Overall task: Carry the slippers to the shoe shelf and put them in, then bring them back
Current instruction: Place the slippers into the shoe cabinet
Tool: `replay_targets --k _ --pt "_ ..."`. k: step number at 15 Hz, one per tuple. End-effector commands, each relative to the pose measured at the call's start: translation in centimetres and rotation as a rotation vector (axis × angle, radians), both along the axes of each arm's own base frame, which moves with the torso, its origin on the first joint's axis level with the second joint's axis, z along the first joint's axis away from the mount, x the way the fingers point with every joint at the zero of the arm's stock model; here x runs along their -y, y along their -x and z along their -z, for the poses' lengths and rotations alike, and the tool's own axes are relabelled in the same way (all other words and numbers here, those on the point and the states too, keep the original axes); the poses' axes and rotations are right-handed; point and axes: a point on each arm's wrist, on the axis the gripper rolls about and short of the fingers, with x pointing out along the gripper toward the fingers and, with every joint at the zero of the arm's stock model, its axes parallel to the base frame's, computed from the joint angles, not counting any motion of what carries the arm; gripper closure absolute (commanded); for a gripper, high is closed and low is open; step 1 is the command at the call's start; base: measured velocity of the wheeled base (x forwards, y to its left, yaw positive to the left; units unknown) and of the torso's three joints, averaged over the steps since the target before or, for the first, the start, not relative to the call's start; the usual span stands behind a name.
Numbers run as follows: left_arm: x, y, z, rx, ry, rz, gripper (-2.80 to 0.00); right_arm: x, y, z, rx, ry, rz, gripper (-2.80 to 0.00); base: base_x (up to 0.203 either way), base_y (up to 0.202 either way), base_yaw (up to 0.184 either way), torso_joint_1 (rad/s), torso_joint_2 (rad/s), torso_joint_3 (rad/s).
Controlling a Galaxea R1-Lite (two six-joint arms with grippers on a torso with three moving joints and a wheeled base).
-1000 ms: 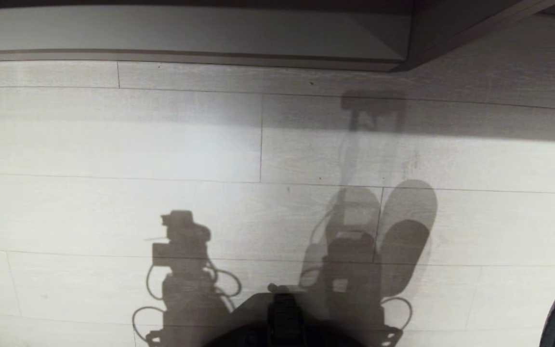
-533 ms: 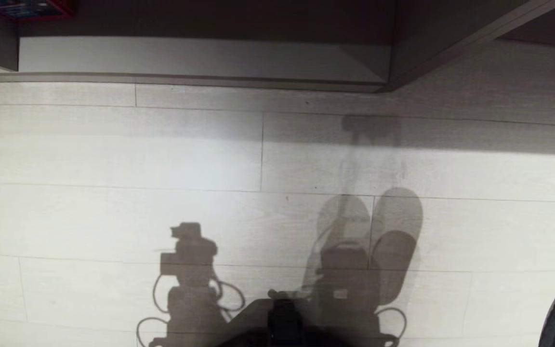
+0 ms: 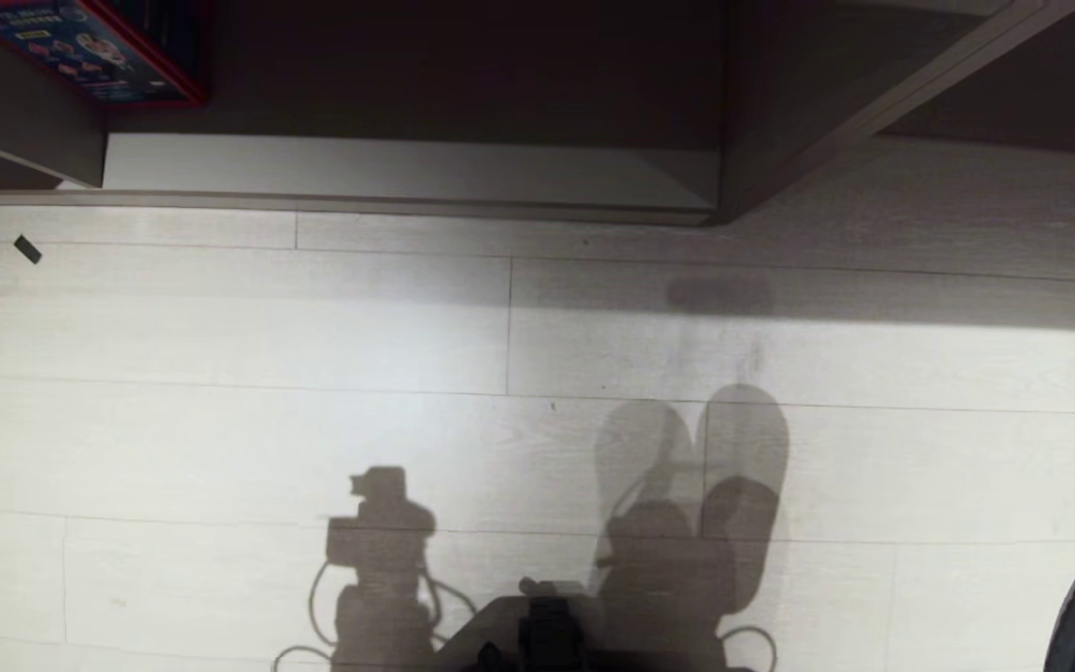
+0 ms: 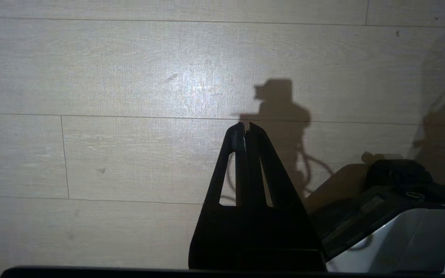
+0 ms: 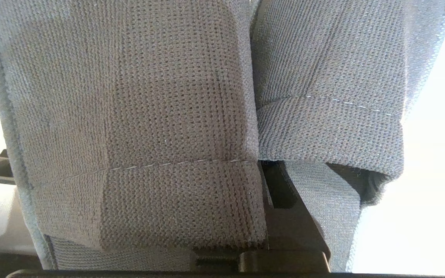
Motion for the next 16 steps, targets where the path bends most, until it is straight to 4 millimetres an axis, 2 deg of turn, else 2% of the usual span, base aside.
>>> replay_targets --k 1,16 --pt "0.00 -0.01 -0.02 0.001 0.000 0.000 0.00 0.00 -0.01 -0.02 -0.001 0.000 0.000 0.00 0.000 0.000 0.000 -0.001 0.00 0.209" --pt "0.00 -0.01 -0.01 0.000 0.000 0.000 0.00 0.00 -0.01 -0.02 -0.001 -0.002 -0.001 0.00 0.000 0.000 0.000 0.001 0.00 0.202"
